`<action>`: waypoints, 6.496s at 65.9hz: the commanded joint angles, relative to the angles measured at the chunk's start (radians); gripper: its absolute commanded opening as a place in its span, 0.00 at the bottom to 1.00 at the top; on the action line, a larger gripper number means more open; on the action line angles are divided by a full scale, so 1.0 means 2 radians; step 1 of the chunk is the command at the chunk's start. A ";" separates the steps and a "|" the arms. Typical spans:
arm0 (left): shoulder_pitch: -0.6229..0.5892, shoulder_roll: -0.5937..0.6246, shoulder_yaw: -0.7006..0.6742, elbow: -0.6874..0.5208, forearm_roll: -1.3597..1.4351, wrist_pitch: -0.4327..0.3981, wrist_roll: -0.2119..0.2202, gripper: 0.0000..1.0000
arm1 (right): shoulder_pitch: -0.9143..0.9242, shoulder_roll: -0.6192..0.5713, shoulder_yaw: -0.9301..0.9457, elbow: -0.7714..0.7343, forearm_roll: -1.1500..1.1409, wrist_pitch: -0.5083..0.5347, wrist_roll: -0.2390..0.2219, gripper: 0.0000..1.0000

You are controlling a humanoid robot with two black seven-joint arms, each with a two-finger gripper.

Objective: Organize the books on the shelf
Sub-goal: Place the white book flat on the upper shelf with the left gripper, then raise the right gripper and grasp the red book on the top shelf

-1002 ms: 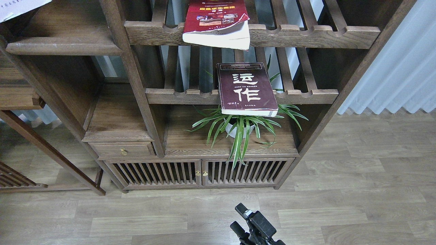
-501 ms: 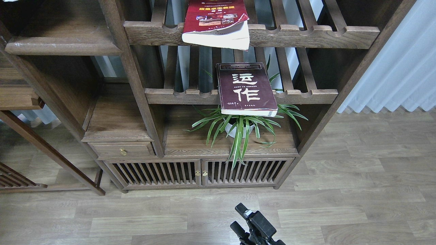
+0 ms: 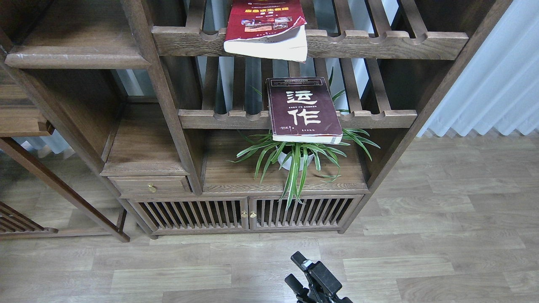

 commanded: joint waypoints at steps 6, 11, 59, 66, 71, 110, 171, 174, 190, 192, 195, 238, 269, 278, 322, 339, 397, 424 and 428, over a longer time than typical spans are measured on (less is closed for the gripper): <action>-0.017 -0.005 0.022 0.014 0.000 0.000 0.000 0.08 | 0.000 0.000 0.000 0.000 0.001 0.000 0.001 1.00; -0.017 -0.008 0.028 0.020 0.000 0.000 0.000 0.09 | 0.000 0.000 0.000 0.000 0.002 0.000 0.001 1.00; 0.013 -0.013 0.045 0.039 -0.055 0.000 0.000 0.40 | -0.001 0.000 0.004 0.000 0.002 0.000 0.001 1.00; 0.014 -0.007 0.044 0.033 -0.056 0.000 0.000 0.43 | -0.002 -0.001 0.005 0.000 0.002 0.000 0.001 1.00; 0.016 -0.001 0.041 0.026 -0.058 0.000 0.000 0.45 | -0.002 -0.001 0.008 0.000 0.002 0.000 0.001 1.00; 0.059 0.056 0.038 -0.046 -0.114 0.000 0.000 0.69 | -0.001 0.000 0.010 0.000 0.001 0.000 0.000 1.00; 0.065 0.113 -0.020 -0.127 -0.119 0.000 0.000 0.71 | 0.000 0.005 0.010 0.001 -0.002 0.000 0.000 1.00; 0.071 0.117 -0.020 -0.136 -0.130 0.000 0.000 0.71 | 0.000 0.005 0.010 0.000 -0.002 0.000 0.001 1.00; 0.128 0.141 -0.020 -0.188 -0.187 0.000 0.000 0.72 | 0.004 0.006 0.010 0.000 -0.002 0.000 0.001 1.00; 0.131 0.144 -0.020 -0.192 -0.188 0.000 0.000 0.72 | 0.005 0.006 0.010 0.000 -0.002 0.000 0.001 1.00; 0.138 0.150 -0.020 -0.198 -0.189 0.000 0.000 0.72 | 0.006 0.007 0.011 0.000 -0.002 0.000 0.001 1.00; 0.326 0.180 -0.021 -0.248 -0.308 0.000 0.000 0.75 | 0.049 0.027 0.061 0.091 -0.029 0.000 0.027 0.99; 0.398 0.178 -0.021 -0.289 -0.315 0.000 0.000 0.75 | 0.123 0.032 0.070 0.177 -0.040 0.000 0.048 0.98; 0.433 0.177 -0.032 -0.294 -0.316 0.000 0.000 0.78 | 0.160 0.032 0.064 0.179 -0.041 -0.046 0.057 0.99; 0.602 0.132 -0.123 -0.290 -0.349 0.000 0.000 0.93 | 0.363 0.032 0.059 0.136 -0.076 -0.292 0.085 0.99; 0.656 0.106 -0.163 -0.288 -0.349 0.000 0.000 0.94 | 0.398 0.032 0.050 0.129 -0.078 -0.313 0.099 0.99; 0.686 0.099 -0.173 -0.265 -0.366 0.000 0.000 0.97 | 0.521 0.032 0.051 0.061 -0.068 -0.400 0.133 0.89; 0.689 0.099 -0.176 -0.233 -0.367 0.000 0.000 0.99 | 0.518 0.032 0.075 0.054 -0.045 -0.366 0.135 0.10; 0.689 0.099 -0.176 -0.234 -0.367 0.000 0.000 0.99 | 0.515 0.032 0.070 0.054 -0.045 -0.360 0.135 0.05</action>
